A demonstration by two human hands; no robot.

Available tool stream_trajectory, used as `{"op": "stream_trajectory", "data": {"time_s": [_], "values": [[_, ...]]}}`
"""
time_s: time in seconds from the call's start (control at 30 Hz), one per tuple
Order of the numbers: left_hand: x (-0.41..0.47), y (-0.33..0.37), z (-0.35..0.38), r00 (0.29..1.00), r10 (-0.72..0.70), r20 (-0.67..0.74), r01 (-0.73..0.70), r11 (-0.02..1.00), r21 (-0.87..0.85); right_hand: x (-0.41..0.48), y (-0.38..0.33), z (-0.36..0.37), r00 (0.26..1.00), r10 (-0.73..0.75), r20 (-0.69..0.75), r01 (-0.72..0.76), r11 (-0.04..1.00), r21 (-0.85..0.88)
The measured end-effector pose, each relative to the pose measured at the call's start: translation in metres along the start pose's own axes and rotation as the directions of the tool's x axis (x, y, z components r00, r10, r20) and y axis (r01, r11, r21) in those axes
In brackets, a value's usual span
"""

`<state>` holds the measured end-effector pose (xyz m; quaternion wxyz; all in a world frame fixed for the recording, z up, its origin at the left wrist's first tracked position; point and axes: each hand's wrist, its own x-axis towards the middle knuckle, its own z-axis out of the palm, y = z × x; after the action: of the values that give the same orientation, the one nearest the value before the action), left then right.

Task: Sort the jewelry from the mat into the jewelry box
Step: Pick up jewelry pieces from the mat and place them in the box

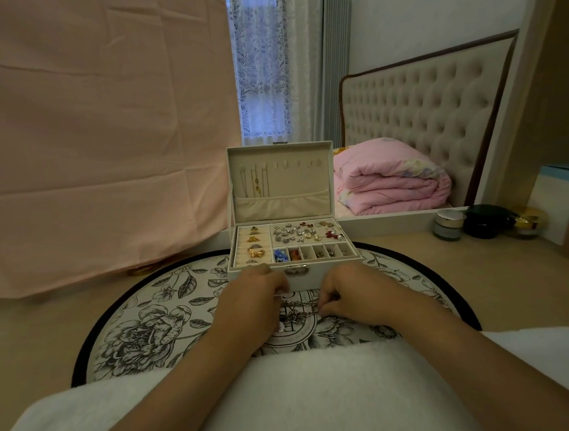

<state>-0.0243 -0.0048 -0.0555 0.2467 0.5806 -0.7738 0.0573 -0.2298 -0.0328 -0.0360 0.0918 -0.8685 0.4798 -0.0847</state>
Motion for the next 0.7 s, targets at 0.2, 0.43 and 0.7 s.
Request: {"op": "stream_trajectory", "data": {"time_s": [0.2,0.43,0.7], "values": [[-0.005,0.018,0.001,0.983,0.061,0.172,0.025,0.891,-0.454,-0.004,-0.002,0.0,1.0,0.016,-0.02,-0.013,0.989,0.15],[0.002,0.022,-0.015,0.942,-0.075,0.327,0.313,0.547,-0.777,-0.002,-0.012,-0.019,0.993,0.087,-0.081,-0.009,0.732,0.682],[0.004,0.009,-0.031,0.868,0.074,0.492,0.382,0.533,-0.755,-0.001,-0.005,-0.036,0.97,0.228,-0.084,0.027,0.244,0.969]]}}
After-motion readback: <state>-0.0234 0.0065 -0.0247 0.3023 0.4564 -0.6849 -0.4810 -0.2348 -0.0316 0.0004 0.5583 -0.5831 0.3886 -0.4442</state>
